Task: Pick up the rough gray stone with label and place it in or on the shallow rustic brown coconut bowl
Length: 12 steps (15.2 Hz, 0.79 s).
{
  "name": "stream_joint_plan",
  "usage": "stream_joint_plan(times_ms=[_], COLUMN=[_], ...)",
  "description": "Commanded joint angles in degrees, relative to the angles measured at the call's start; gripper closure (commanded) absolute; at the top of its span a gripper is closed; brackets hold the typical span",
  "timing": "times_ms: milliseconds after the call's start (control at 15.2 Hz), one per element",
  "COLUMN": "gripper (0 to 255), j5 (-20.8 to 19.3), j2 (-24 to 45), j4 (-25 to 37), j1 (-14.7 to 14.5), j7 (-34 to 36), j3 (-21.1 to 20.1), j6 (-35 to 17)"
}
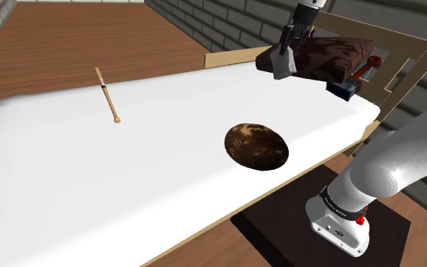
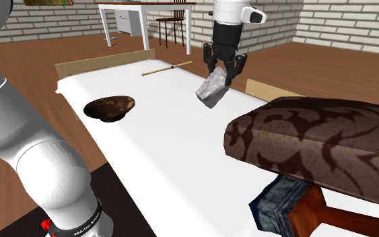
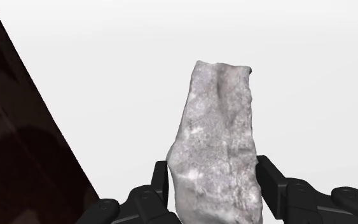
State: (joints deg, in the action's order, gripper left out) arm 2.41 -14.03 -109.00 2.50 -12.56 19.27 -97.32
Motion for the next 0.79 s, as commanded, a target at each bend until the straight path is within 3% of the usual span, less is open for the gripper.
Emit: stream_joint_plan(times_ms=[0,726], gripper=[255,255], j5=[-0.7,0.5], j2=[-3.6,-18.8], j4=[-3.5,-16.5], j1=[-0.7,-3.8], j7=[3.1,17.6], j3=[-2.0,-13.4], j6=[-0.3,0.8])
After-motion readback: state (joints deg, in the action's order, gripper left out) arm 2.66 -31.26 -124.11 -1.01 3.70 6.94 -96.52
